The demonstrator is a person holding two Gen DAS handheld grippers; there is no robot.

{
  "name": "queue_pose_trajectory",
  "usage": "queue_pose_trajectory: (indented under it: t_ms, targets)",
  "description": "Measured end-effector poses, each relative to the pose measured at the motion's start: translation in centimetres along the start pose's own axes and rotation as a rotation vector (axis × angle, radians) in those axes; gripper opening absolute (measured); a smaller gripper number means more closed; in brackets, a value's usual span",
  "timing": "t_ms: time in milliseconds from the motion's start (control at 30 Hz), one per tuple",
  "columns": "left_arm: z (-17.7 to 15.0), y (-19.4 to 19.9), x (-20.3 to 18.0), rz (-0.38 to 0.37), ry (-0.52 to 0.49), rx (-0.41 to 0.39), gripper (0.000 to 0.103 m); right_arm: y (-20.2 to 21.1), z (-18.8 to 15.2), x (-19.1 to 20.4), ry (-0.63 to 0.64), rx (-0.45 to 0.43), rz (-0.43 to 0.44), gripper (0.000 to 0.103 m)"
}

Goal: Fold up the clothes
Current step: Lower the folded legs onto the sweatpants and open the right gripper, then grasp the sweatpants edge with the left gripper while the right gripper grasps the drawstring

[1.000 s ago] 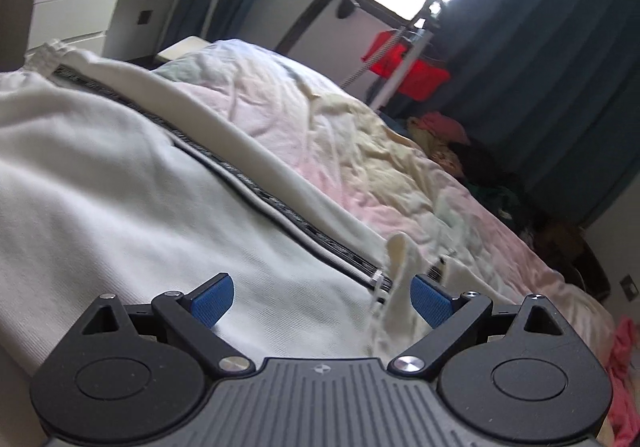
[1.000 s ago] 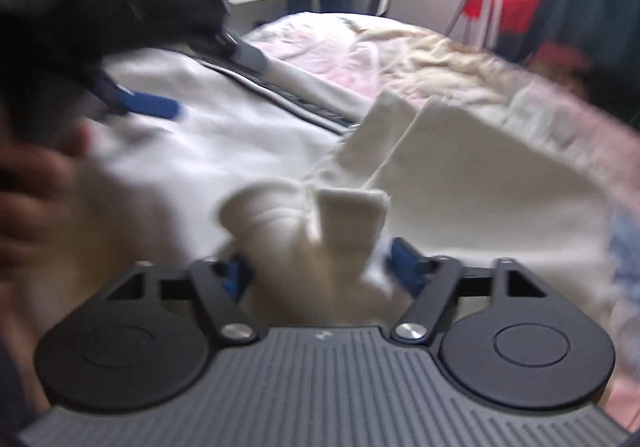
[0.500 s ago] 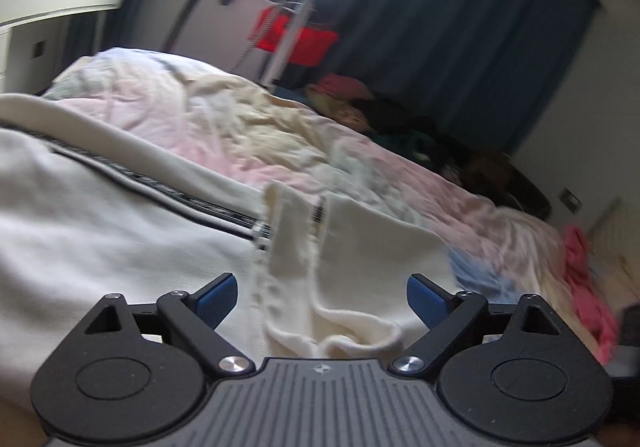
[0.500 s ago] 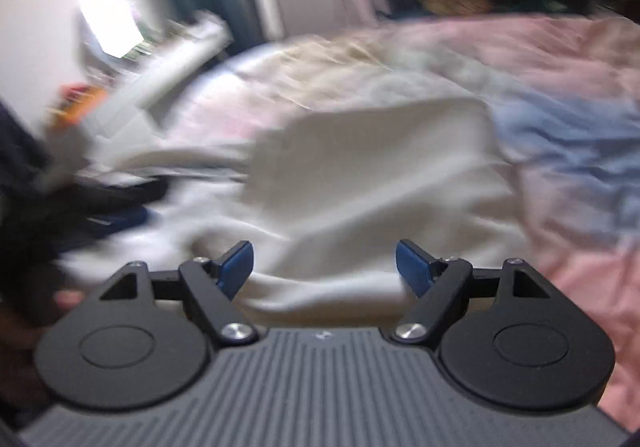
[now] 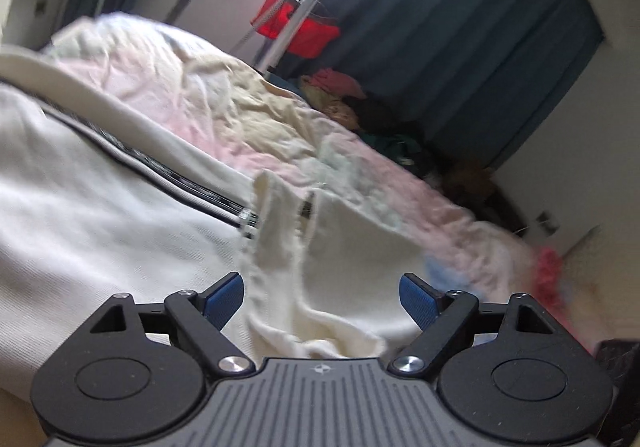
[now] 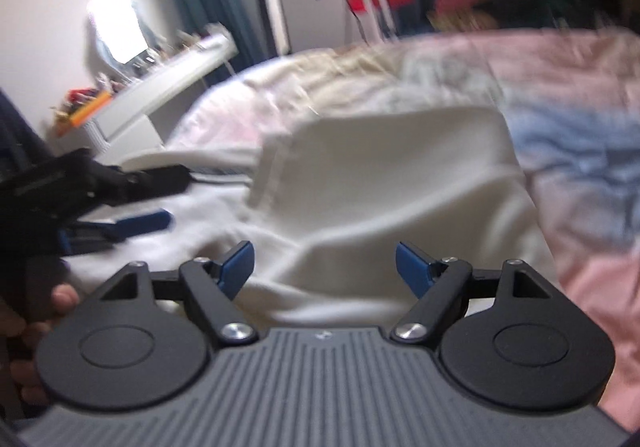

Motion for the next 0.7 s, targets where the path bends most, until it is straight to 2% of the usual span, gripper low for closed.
queue_pose_trajectory:
  t_ms: [67, 167, 233, 300, 333, 433, 533, 600, 700]
  targets:
    - [0.3, 0.2, 0.5, -0.022, 0.047, 0.001, 0.089, -0.1, 0.2, 0.4, 0.02, -0.002, 0.005, 0.079]
    - [0.7, 0.4, 0.6, 0.015, 0.056, -0.009, 0.091, -0.2, 0.4, 0.5, 0.081, -0.008, -0.073, 0.079]
    - [0.7, 0.3, 0.1, 0.081, 0.003, -0.008, 0.091, -0.2, 1.0, -0.4, 0.067, -0.003, -0.095, 0.079]
    - [0.3, 0.0, -0.8, 0.16, -0.095, -0.006, 0.091, -0.7, 2.3, -1.4, 0.064, 0.03, -0.101, 0.079]
    - [-0.1, -0.2, -1.0, 0.16, -0.122, -0.002, 0.091, -1.0, 3.0, -1.8, 0.066, 0.048, -0.102, 0.079]
    - [-1.1, -0.6, -1.5, 0.112, -0.163, 0.027, 0.091, -1.1, 6.3, -2.4, 0.081, 0.043, -0.121, 0.079]
    - [-2.2, -0.9, -2.4, 0.049, -0.213, 0.033, 0.089, -2.7, 9.8, -2.7, 0.058, 0.078, -0.087, 0.08]
    - [-2.8, -1.4, -3.3, 0.027, -0.261, 0.028, 0.085, -4.1, 12.0, -2.9, 0.041, 0.102, -0.074, 0.078]
    - [-3.8, -2.6, -4.1, -0.003, -0.301, 0.045, 0.075, -8.8, 13.8, -2.0, 0.048, 0.189, -0.08, 0.074]
Point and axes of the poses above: each gripper's, at about its wrist camera, not at the fingertips, and y roughly against the way its jaws point, x to its left, z to its top, the point moved 1 cm from there along -y, roughly the way its jaws point, and after that the axes turned 7 degrees about z, right-handed, at the moved point
